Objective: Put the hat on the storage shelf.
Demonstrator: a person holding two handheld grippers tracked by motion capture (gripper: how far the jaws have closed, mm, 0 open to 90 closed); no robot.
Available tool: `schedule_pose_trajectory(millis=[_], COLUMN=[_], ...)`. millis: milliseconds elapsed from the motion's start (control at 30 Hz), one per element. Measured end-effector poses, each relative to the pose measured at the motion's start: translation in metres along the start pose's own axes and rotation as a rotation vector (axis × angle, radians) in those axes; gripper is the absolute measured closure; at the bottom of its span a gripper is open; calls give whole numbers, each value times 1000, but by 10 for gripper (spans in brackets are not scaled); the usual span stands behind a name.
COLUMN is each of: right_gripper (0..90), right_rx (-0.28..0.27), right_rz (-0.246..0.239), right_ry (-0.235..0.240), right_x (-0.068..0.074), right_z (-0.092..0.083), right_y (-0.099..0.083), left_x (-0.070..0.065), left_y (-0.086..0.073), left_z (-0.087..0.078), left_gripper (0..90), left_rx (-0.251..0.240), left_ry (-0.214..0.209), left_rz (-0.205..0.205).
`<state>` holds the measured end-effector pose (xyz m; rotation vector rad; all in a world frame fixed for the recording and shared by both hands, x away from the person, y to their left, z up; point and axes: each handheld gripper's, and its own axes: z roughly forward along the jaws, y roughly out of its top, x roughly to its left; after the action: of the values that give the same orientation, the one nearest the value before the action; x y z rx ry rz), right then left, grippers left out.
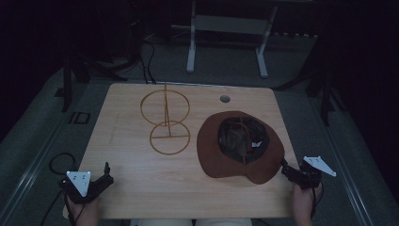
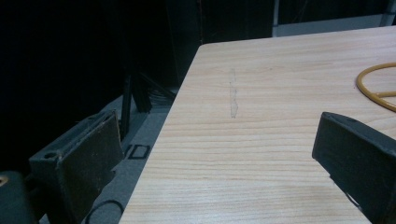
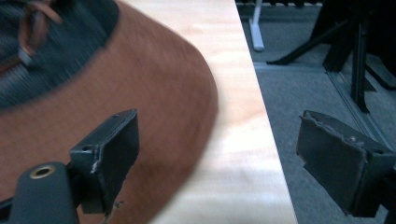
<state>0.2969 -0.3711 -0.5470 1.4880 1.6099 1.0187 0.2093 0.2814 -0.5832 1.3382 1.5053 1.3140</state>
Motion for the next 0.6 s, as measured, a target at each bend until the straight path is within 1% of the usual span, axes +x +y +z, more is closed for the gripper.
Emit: schedule_pose_trajectory(millis=[33, 67, 100, 167, 233, 300, 367, 400, 433, 500, 567, 600], right_gripper=[133, 133, 133, 133, 133, 134, 133, 133, 133, 134, 133, 133], right_rx=[2, 2, 5, 20, 14, 24, 50, 62, 68, 66, 91, 105], right_rz=[-3, -3, -6, -12, -30, -54, -48, -53, -61, -74, -84, -94], right_ry=[8, 8, 17, 37, 42, 44, 80, 87, 104, 113, 151, 160], right_x=[2, 2, 4, 8, 13, 17, 19, 21, 24, 29, 33, 36], right_z=[-1, -1, -1, -1, 0, 1, 5, 6, 8, 10, 15, 18], right_y=[5, 5, 11, 24, 37, 50, 63, 68, 75, 83, 91, 95], left_x=[0, 0, 0, -2, -4, -4, -3, -3, -3, -3, -5, -6], left_y=[0, 0, 0, 0, 0, 0, 0, 0, 0, 0, 0, 0], left_z=[0, 0, 0, 0, -1, -1, -1, -1, -1, -1, -1, -1], left_gripper=[22, 22, 22, 22, 21, 21, 21, 21, 21, 21, 21, 21], left_rx=[2, 2, 1, -4, -11, -10, -8, -7, -7, -8, 0, -1], left_ry=[-2, -2, 1, -4, 1, 3, 2, -4, -8, -13, 0, -4], left_rz=[-1, -1, 2, 24, 39, 42, 37, 33, 34, 39, 52, 62])
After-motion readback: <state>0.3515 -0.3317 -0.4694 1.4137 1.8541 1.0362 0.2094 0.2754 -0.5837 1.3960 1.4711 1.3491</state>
